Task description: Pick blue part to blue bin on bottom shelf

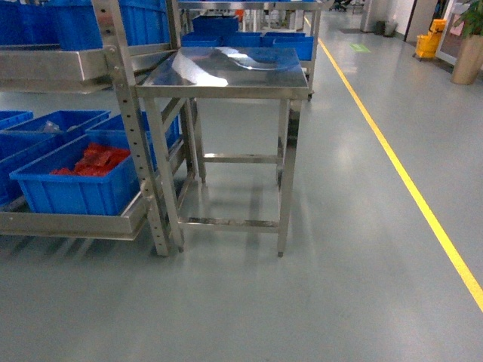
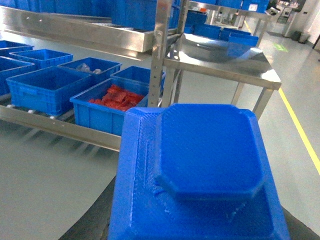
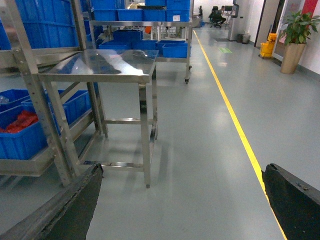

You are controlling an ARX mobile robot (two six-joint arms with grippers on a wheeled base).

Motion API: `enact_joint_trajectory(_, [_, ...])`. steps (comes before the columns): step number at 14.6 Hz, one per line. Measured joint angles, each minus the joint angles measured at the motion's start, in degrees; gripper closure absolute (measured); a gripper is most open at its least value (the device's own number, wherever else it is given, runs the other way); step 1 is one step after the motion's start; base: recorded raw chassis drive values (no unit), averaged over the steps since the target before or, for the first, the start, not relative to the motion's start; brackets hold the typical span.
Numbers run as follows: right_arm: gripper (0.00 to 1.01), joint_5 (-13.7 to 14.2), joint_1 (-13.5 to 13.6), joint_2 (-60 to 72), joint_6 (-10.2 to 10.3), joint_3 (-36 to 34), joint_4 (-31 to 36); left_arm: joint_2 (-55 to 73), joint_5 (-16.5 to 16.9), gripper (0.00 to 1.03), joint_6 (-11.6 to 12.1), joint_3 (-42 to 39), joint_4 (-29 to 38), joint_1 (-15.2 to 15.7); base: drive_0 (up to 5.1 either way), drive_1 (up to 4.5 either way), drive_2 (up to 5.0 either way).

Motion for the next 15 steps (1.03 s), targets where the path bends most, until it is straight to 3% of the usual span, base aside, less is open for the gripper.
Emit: enact_joint_trajectory(15, [0.03, 0.0, 0.0, 0.0, 0.0, 0.0, -0.1, 0.0, 0.0, 0.60, 0.0, 0.0, 0.1, 0.0, 0.0, 4.05, -4.0])
